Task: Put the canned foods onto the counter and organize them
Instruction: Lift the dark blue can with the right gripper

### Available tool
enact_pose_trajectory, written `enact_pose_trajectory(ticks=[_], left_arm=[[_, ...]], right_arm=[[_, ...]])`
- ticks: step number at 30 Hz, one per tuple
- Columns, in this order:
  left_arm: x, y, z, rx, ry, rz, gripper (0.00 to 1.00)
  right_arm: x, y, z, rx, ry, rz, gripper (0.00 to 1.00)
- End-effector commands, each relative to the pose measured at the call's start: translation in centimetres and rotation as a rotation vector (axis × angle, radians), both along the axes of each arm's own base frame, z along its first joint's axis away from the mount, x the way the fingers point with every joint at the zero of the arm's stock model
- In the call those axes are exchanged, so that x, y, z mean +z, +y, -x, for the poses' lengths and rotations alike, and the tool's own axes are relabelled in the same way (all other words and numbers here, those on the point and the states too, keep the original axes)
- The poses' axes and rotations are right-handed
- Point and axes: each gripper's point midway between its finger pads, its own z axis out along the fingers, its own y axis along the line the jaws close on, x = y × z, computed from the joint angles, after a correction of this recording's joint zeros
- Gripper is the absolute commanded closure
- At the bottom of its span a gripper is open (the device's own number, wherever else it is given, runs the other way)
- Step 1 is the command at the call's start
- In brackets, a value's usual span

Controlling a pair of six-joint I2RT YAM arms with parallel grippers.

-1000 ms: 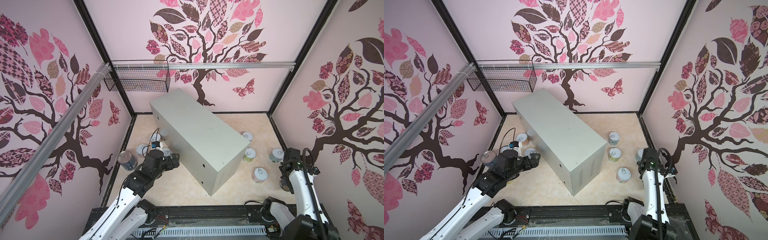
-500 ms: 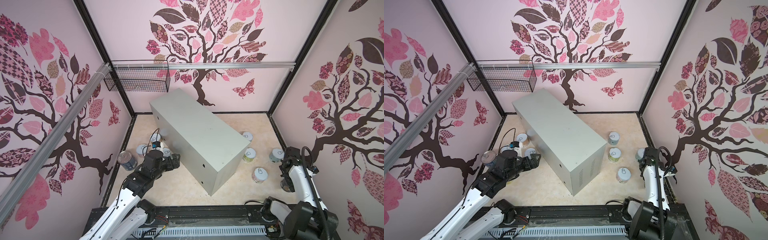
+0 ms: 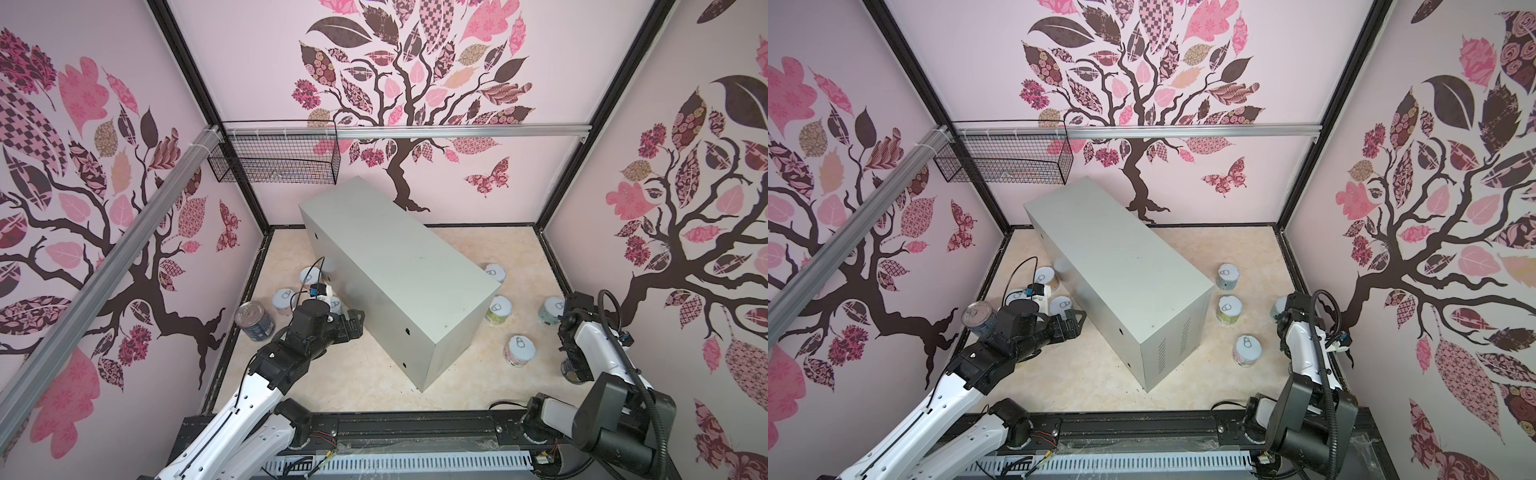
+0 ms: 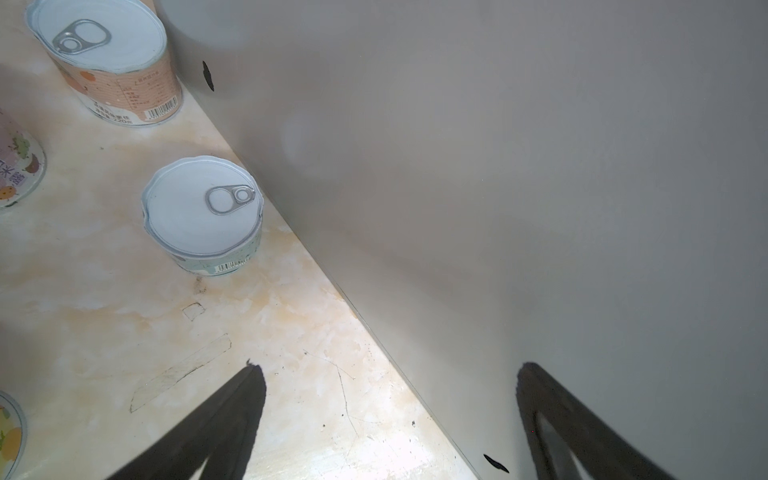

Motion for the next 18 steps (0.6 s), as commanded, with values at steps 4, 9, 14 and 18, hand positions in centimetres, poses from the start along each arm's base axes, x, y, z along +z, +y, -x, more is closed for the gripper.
enact_pose_trajectory(ticks=[4,9,14,18], left_arm=[[1.7,-0.8,-0.2,-0.030,-0.035,0.019,0.02],[1.7,-1.1,-0.2,-0.038,-0.034,0.020,0.02],[1.8,-1.2,-0.2,-0.042,-0.035,0.022,0.02],[1.8,-1.2,-0.2,-0.044,-0.037,0.017,0.02]], right_arm=[[-0.4,-1.0,0.5,-0.012,0.053,0.048,0.00],[-0.7,-1.3,0.3,0.000,0.072,0.064,0.00],[-0.5,-1.7,0.3,0.014,0.085,0.092,0.01],[-0.4,-1.9,0.3,0.016,0.074,0.110,0.08]])
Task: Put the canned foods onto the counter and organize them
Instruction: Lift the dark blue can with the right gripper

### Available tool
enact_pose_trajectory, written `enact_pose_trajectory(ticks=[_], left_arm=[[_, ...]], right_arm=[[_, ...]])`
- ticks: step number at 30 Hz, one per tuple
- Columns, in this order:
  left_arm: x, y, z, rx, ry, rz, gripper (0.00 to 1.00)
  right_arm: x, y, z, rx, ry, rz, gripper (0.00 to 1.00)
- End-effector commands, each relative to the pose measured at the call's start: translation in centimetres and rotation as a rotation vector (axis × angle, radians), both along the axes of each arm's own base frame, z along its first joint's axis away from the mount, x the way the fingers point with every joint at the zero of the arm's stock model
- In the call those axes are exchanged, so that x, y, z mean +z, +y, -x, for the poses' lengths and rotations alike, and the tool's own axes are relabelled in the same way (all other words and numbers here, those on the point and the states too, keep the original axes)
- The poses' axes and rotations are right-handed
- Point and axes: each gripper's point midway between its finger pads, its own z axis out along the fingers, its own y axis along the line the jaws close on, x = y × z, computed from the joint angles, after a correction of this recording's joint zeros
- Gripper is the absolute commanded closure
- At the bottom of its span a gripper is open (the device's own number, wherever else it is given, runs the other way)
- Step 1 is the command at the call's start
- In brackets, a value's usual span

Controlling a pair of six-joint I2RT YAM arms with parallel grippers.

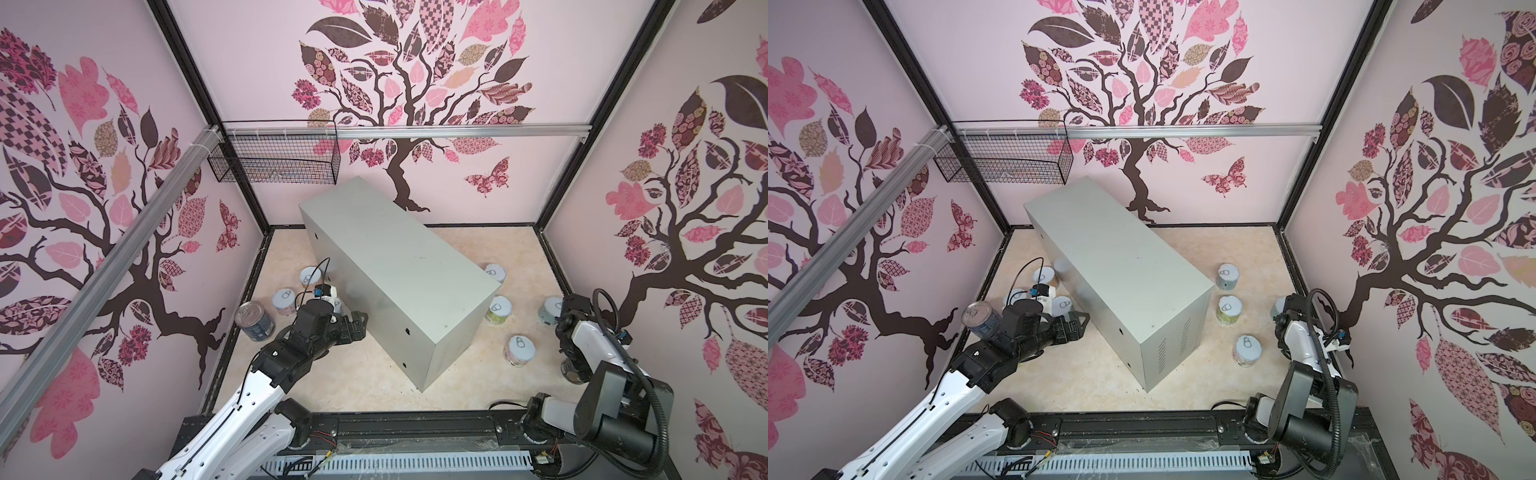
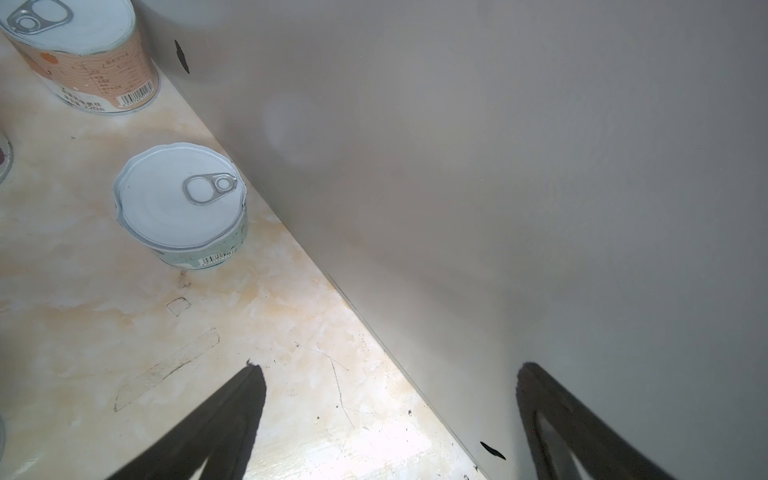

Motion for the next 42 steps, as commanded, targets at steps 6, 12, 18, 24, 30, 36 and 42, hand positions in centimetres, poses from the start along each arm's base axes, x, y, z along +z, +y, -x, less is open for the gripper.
enact_pose_trajectory(ticks=[6,12,18,24,30,36,42], left_arm=[[2.3,-0.3,-0.3,-0.013,-0.056,0.018,0.02],[2.7,-0.2,-0.3,-0.013,-0.065,0.013,0.02],[2.9,-0.1,-0.2,-0.013,-0.071,0.005,0.02],[3.9,0.3,0.0,-0.016,-0.090,-0.008,0.02],[6.4,1.0,0.5,-0.031,-0.143,-0.041,0.02],[7.8,1.0,1.2,-0.053,-0.177,-0.021,0.02],[9.1,1.1,1.9,-0.079,-0.215,-0.021,0.02]], right_arm=[[1.0,-0.8,-0.5,0.050,-0.019,0.063,0.25],[1.4,-0.6,-1.7,0.124,-0.026,0.065,0.46],[2.4,0.6,-4.4,0.278,-0.075,0.067,0.56],[4.6,3.6,-8.8,0.570,-0.243,0.019,0.58],[7.9,6.0,-11.7,0.736,-0.345,0.012,0.64],[12.9,7.7,-14.2,0.845,-0.409,0.042,0.65],[19.5,10.7,-16.7,1.001,-0.442,0.086,0.66]])
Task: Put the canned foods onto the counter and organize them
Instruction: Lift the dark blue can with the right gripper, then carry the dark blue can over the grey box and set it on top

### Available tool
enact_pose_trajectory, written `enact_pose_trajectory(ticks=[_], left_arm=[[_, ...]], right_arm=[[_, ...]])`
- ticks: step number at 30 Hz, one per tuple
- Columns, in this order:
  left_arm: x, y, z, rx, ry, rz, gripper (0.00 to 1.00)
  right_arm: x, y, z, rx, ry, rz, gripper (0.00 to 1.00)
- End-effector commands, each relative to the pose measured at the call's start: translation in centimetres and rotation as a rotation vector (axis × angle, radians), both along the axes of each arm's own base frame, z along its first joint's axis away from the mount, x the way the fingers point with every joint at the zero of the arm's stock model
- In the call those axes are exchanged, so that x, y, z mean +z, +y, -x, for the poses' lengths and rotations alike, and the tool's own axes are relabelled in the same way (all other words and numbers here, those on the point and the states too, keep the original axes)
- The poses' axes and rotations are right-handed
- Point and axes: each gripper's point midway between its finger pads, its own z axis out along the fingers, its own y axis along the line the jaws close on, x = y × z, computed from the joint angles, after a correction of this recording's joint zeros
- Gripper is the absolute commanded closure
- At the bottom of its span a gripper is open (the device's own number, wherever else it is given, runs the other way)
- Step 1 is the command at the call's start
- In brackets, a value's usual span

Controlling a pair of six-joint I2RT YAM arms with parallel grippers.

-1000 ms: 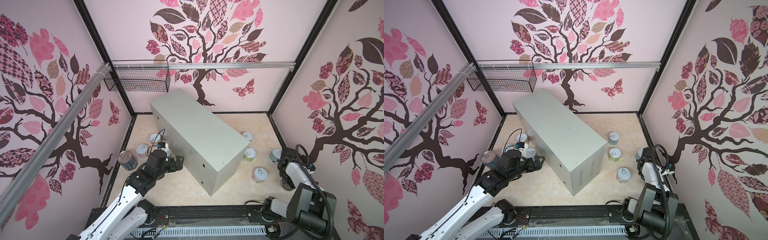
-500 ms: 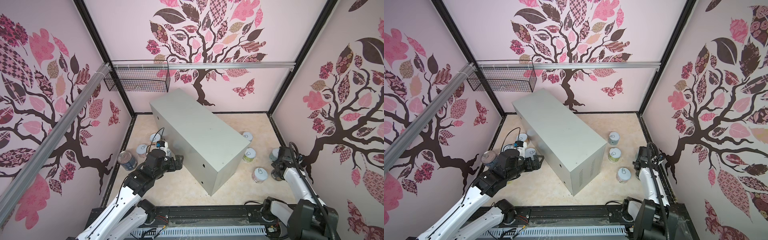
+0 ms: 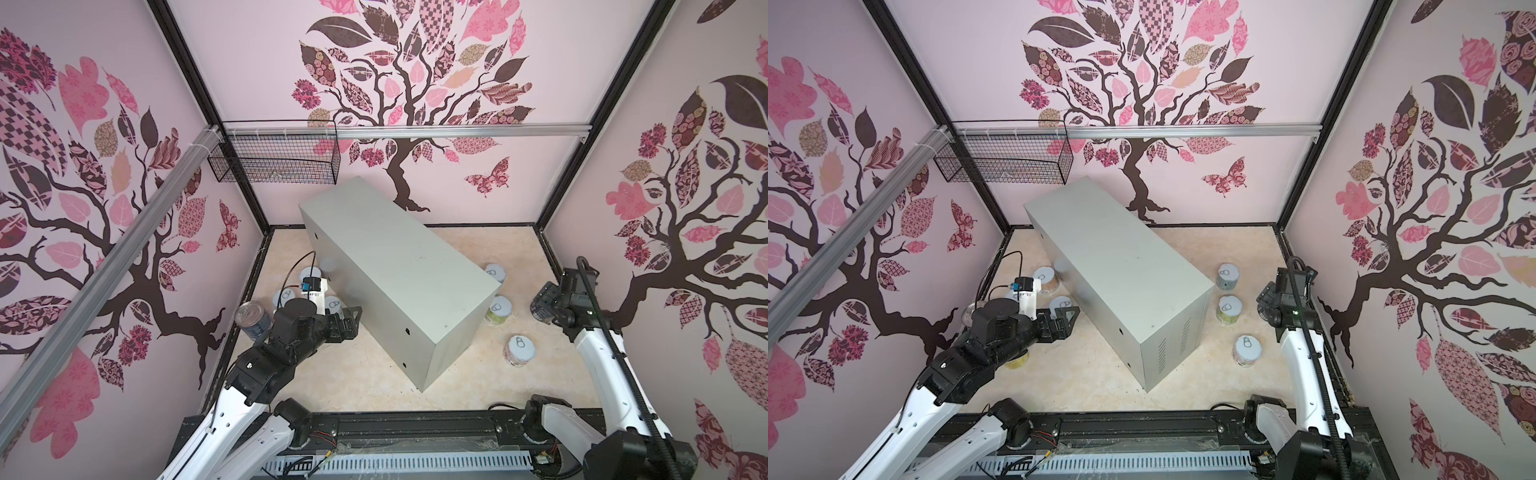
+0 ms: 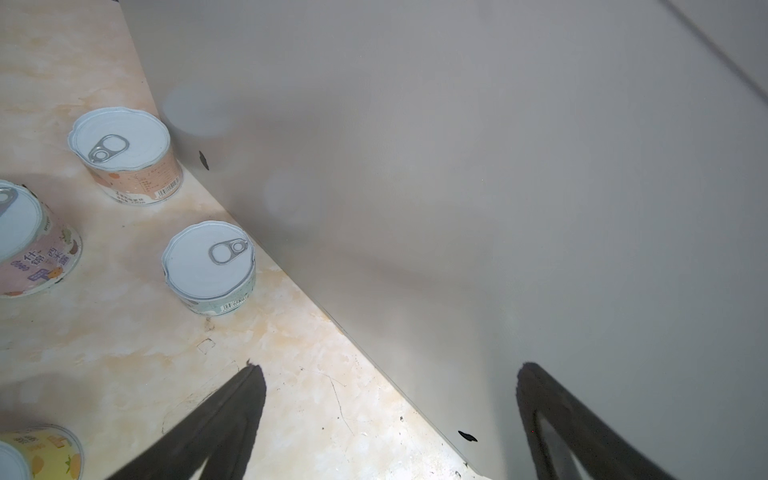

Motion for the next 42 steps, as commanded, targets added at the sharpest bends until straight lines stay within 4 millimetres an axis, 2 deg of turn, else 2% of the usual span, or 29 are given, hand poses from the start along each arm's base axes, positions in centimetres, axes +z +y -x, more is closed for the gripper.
enact_pose_trajectory(ticks=[1,8,17,21,24,31,37,40,42], left_arm=[[2.6,0.0,0.6,-0.033,-0.060,0.003,0.02],[3.8,0.1,1.3,-0.062,-0.071,-0.007,0.02],[4.6,0.1,2.1,-0.091,-0.062,-0.015,0.03],[4.8,0.2,2.4,-0.099,-0.067,-0.021,0.02],[4.9,0.3,2.4,-0.101,-0.076,-0.026,0.02],[4.3,-0.1,2.3,-0.119,-0.059,-0.030,0.03],[5.0,-0.9,2.2,-0.158,-0.068,-0.026,0.03],[5.3,-0.9,2.3,-0.166,-0.072,-0.028,0.03],[5.4,-0.8,2.4,-0.164,-0.073,-0.032,0.03]], right_arm=[[6.5,1.8,-2.6,0.111,-0.106,0.046,0.66],[12.2,6.0,-4.8,0.321,-0.076,0.060,0.66],[20.0,11.8,-5.1,0.510,-0.131,0.140,0.66],[22.8,13.4,-4.6,0.595,-0.133,0.160,0.67],[24.3,14.8,-4.2,0.635,-0.166,0.201,0.68],[27.2,17.7,-3.6,0.738,-0.239,0.154,0.68],[27.7,22.9,-3.2,0.888,-0.245,0.185,0.69],[28.2,25.4,-3.0,0.945,-0.258,0.198,0.73],[28.5,27.1,-2.7,0.974,-0.267,0.216,0.68]])
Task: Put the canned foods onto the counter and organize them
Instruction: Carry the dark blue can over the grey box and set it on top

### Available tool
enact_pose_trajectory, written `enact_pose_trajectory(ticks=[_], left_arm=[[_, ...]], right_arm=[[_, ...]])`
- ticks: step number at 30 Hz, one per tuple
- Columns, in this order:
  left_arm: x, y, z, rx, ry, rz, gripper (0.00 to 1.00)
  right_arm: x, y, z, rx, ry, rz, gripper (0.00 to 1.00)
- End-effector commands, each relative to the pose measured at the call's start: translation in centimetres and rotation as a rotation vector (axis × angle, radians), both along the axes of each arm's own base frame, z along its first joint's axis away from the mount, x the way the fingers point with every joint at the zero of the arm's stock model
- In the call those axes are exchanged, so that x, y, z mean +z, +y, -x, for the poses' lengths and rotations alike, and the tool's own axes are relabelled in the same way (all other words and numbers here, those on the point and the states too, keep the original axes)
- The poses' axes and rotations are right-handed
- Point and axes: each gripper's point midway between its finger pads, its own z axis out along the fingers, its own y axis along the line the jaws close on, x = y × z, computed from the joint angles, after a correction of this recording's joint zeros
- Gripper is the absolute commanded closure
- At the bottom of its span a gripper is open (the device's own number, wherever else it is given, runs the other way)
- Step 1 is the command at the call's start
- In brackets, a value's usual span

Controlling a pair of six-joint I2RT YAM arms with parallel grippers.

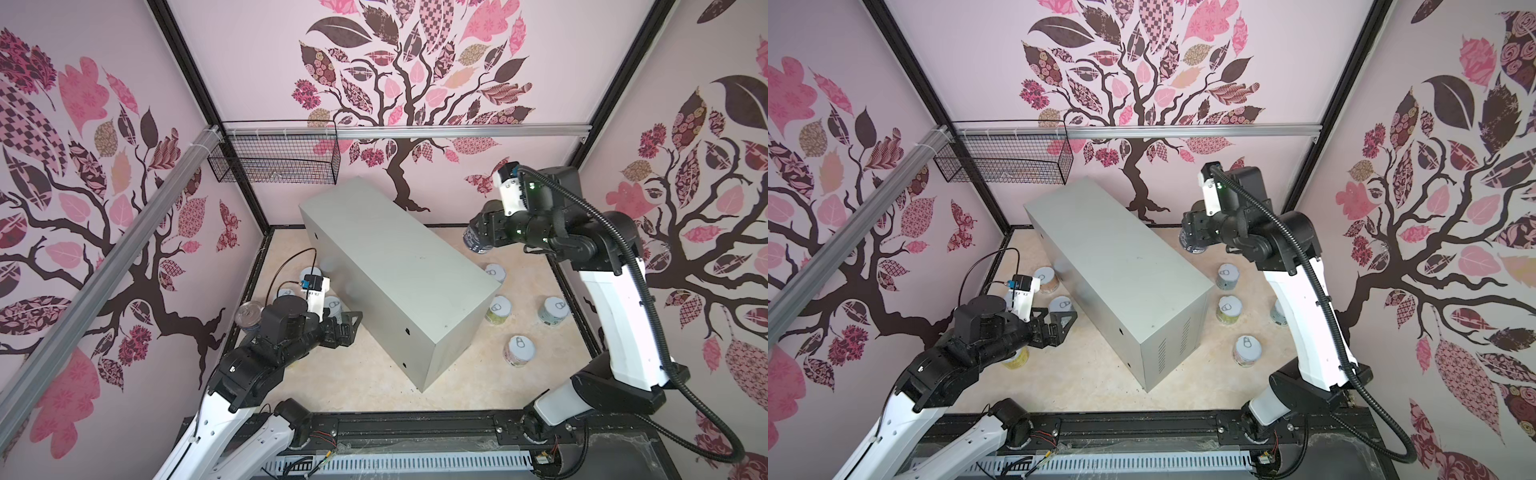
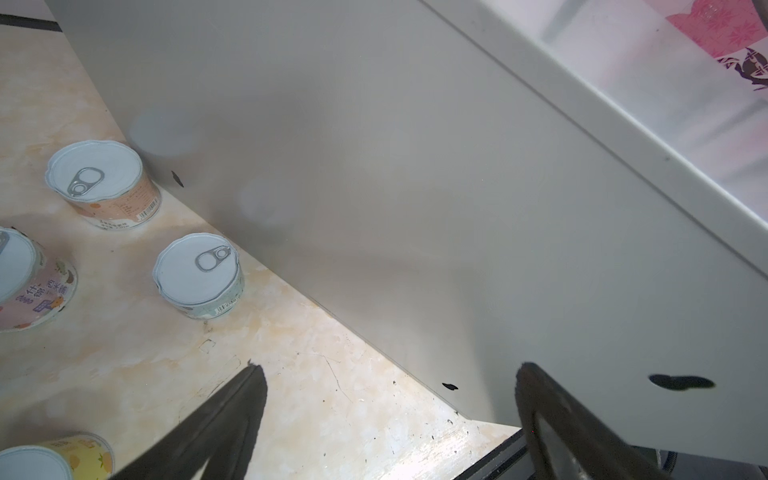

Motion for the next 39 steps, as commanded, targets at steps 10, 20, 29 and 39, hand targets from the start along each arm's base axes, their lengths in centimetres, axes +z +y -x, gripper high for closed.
enact_pose_trajectory(ticks=[10,20,29,39], left_arm=[[2.7,0.7,0.9,-0.011,-0.068,0.003,0.04],[3.5,1.0,1.2,-0.008,-0.075,-0.002,0.04],[3.5,0.9,1.4,-0.018,-0.077,-0.002,0.05],[5.1,0.9,1.3,-0.021,-0.116,0.011,0.02]], right_arm=[[4.3,7.6,2.0,0.187,-0.150,-0.045,0.71],[2.3,13.9,3.6,0.317,-0.126,0.003,0.69],[0.4,17.7,4.7,0.398,-0.105,0.036,0.62],[-1.0,19.3,3.9,0.420,-0.089,0.060,0.39]])
